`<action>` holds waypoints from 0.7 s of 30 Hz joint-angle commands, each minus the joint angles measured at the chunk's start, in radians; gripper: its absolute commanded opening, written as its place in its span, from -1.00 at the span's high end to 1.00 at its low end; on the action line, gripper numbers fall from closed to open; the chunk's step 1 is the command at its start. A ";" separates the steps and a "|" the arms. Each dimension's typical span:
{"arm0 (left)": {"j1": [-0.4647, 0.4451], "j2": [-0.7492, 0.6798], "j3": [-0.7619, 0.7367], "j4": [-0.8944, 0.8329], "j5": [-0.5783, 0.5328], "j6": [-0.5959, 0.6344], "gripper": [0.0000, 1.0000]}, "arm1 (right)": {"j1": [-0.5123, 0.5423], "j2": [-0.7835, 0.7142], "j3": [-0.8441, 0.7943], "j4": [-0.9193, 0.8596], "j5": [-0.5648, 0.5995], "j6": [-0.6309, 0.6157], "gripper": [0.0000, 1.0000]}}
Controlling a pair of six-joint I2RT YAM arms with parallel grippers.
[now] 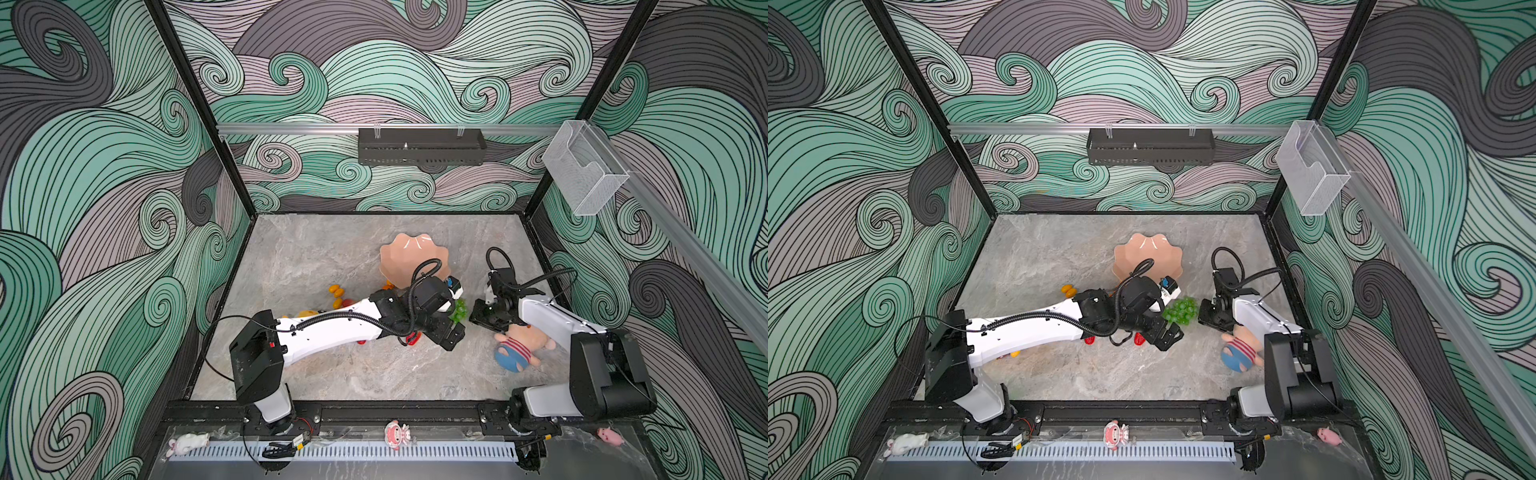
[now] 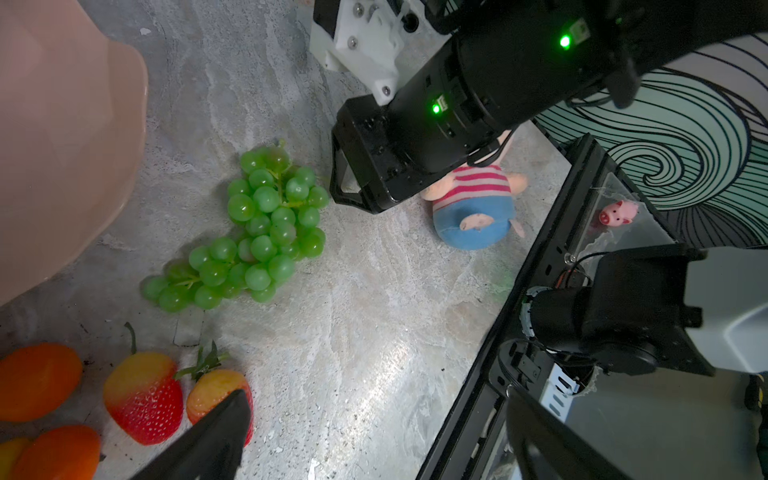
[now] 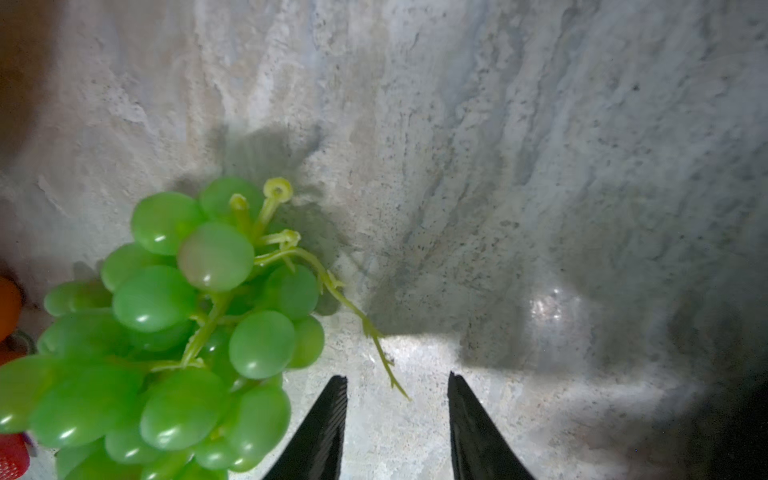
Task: Place and organize the fake fruits in the fruit bowl
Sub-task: 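Lower the right gripper and close it on the grape stem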
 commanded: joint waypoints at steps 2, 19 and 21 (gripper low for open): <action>-0.007 -0.021 0.028 0.002 -0.023 0.011 -0.97 | -0.007 0.045 0.041 0.002 -0.029 -0.019 0.22; -0.007 -0.029 0.014 -0.001 -0.030 0.012 -0.97 | -0.008 0.135 0.073 0.004 -0.067 -0.025 0.53; -0.006 -0.031 0.012 -0.001 -0.030 0.010 -0.97 | -0.008 0.135 0.073 0.004 -0.066 -0.025 0.60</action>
